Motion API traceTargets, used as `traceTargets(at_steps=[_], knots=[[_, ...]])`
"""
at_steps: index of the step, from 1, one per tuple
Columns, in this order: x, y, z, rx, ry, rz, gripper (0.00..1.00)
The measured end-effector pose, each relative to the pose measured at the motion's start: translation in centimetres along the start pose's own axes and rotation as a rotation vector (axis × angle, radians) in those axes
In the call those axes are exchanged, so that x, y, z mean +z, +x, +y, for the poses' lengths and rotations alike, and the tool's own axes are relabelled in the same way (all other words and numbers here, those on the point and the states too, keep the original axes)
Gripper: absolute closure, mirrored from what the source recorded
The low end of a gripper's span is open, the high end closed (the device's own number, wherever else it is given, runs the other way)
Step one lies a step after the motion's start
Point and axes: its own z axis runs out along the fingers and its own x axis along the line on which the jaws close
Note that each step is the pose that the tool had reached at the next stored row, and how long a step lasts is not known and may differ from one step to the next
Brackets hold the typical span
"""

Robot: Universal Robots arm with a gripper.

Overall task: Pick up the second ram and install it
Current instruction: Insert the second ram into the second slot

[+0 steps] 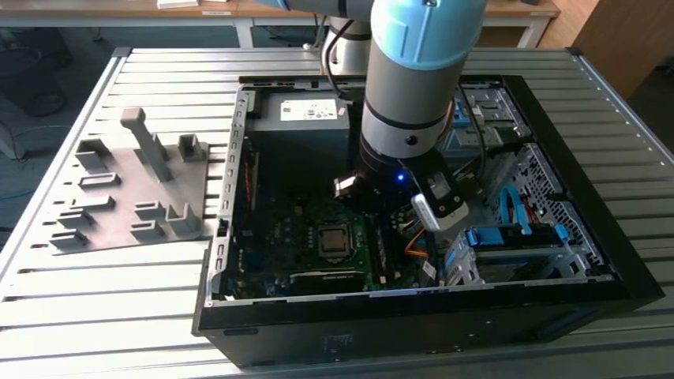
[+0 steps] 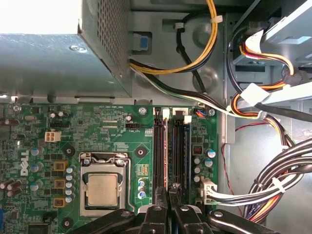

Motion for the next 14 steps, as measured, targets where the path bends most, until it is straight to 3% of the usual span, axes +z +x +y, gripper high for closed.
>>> traceTargets(at_steps=[9,14], knots=[[0.2,0.02,-0.01,0.001,0.0095,-0.0001,0.87],[0.31,0.02,0.06,0.001,0.0094,-0.0002,0.87]])
